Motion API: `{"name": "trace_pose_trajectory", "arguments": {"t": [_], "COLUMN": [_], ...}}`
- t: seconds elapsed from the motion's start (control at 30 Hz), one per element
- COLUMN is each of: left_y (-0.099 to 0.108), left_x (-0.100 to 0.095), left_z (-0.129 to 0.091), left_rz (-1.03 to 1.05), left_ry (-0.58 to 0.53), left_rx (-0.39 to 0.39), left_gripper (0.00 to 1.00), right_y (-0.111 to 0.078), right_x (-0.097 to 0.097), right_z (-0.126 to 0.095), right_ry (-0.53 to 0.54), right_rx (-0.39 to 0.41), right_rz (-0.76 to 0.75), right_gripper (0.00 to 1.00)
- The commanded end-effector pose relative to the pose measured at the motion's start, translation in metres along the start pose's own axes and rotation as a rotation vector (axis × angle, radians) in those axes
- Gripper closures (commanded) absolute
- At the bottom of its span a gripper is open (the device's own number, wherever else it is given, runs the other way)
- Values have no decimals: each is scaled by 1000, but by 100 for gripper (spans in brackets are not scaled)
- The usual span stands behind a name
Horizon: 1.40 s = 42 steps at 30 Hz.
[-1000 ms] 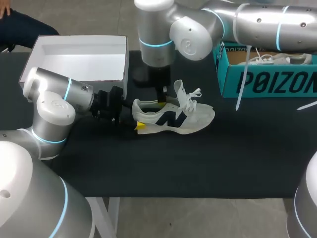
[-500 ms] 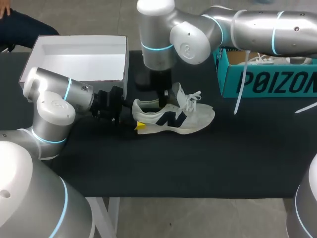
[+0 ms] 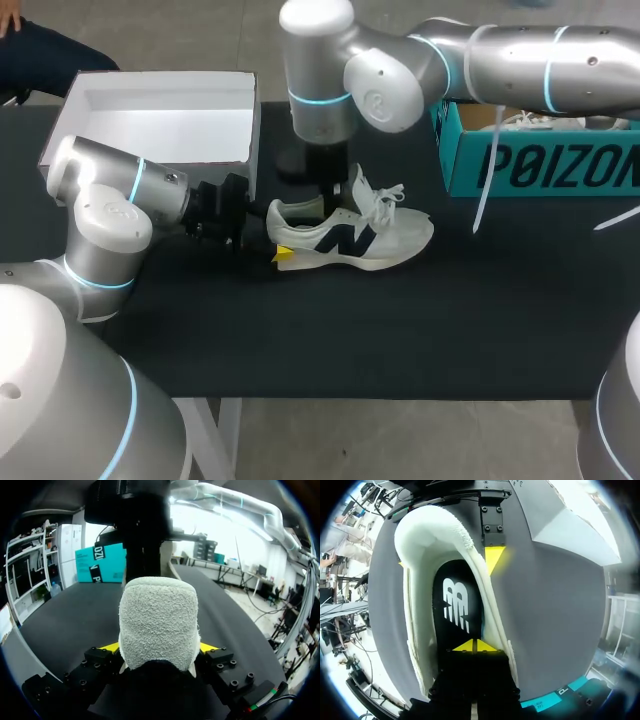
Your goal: Take the shoe out of the shoebox, open the shoe tongue, remove and reinsert the insole, then place the shoe into the shoebox
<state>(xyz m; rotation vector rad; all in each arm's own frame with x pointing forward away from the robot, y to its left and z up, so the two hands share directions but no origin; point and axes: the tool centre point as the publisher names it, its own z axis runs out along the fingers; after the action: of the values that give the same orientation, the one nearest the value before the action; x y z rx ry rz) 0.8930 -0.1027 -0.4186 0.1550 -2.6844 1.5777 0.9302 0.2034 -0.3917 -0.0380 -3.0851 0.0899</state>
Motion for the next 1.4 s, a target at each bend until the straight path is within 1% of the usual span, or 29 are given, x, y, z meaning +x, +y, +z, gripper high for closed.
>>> {"name": "trace_pose_trajectory", "arguments": {"t": [0.03, 0.07, 0.17, 0.2, 0.3, 0.43, 0.6, 0.7, 0.77, 0.97, 1.17, 1.27, 1.4], "left_y": [0, 0, 0, 0, 0, 0, 0, 0, 0, 0, 0, 0, 0], "left_x": [0, 0, 0, 0, 0, 0, 0, 0, 0, 0, 0, 0, 0], "left_z": [1, 1, 1, 1, 1, 1, 1, 1, 1, 1, 1, 1, 1], "left_rz": [0, 0, 0, 0, 0, 0, 0, 0, 0, 0, 0, 0, 0], "left_ry": [1, 1, 1, 1, 1, 1, 1, 1, 1, 1, 1, 1, 1], "left_rx": [-3, -3, -3, -3, -3, -3, -3, -3, -3, -3, -3, -3, -3], "left_gripper": [100, 100, 100, 100, 100, 100, 100, 100, 100, 100, 100, 100, 100], "right_y": [-1, -1, -2, -3, -3, -2, 0, 2, 3, 8, 8, 10, 11], "right_x": [-7, -8, -8, -8, -7, -2, 1, 1, 2, 1, -2, 1, 5], "right_z": [0, 0, 1, 1, 5, 11, 13, 17, 19, 21, 24, 27, 33], "right_ry": [11, 11, 15, 15, 24, 41, 49, 61, 70, 81, 94, 106, 119], "right_rx": [-7, -8, -8, -7, -6, -5, -6, -3, -3, -10, -16, -14, -15], "right_rz": [12, 13, 14, 14, 16, 21, 19, 13, 12, 6, 21, 18, 17], "right_gripper": [100, 100, 88, 86, 86, 83, 83, 76, 74, 69, 64, 61, 60]}}
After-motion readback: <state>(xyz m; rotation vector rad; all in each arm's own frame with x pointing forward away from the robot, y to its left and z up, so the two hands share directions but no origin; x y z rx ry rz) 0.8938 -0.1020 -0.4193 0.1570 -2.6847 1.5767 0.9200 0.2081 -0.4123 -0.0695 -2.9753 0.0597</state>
